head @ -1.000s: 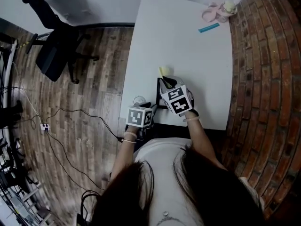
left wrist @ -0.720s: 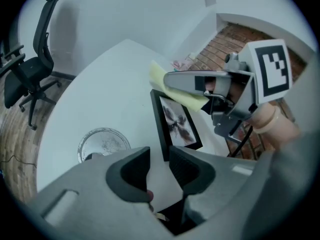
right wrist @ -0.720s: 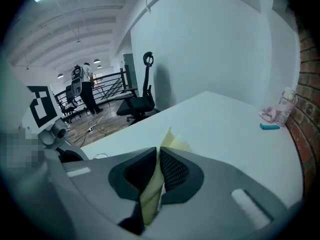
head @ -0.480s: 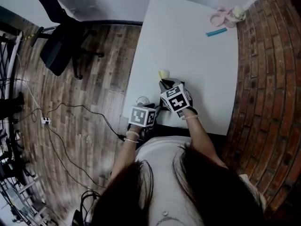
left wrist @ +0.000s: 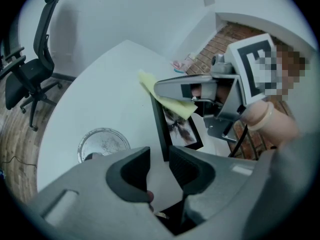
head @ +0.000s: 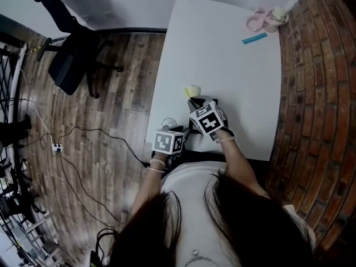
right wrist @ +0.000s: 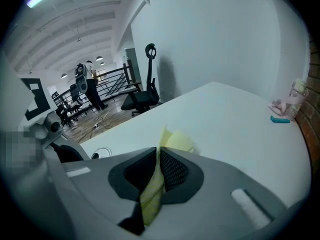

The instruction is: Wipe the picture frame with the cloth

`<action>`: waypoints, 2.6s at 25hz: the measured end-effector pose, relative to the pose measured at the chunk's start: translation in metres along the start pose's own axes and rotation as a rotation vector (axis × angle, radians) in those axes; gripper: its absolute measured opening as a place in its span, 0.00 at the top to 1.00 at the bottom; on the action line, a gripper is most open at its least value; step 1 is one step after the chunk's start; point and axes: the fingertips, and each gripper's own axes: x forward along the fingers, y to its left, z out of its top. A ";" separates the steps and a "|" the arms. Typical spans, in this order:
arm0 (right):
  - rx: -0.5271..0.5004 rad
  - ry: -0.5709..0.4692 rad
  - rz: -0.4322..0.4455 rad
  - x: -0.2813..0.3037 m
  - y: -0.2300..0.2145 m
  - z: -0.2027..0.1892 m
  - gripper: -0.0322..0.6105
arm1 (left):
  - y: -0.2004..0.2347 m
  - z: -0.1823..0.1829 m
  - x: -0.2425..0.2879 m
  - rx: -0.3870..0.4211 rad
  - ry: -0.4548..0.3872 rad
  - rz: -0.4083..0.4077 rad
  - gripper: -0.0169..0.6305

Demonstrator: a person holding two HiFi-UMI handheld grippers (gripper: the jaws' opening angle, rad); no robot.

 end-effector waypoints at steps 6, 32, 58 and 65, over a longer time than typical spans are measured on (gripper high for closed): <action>0.024 0.014 -0.020 -0.003 -0.008 -0.009 0.90 | 0.000 0.000 0.000 -0.001 -0.003 0.003 0.78; 0.135 0.009 -0.129 -0.029 -0.052 -0.034 0.90 | -0.002 0.001 0.003 0.012 0.007 -0.016 0.79; 0.218 -0.003 -0.269 -0.063 -0.091 -0.057 0.90 | -0.003 0.003 0.002 0.003 -0.007 -0.013 0.80; 0.208 0.000 -0.272 -0.062 -0.089 -0.060 0.90 | -0.003 0.002 0.005 0.006 -0.010 -0.014 0.80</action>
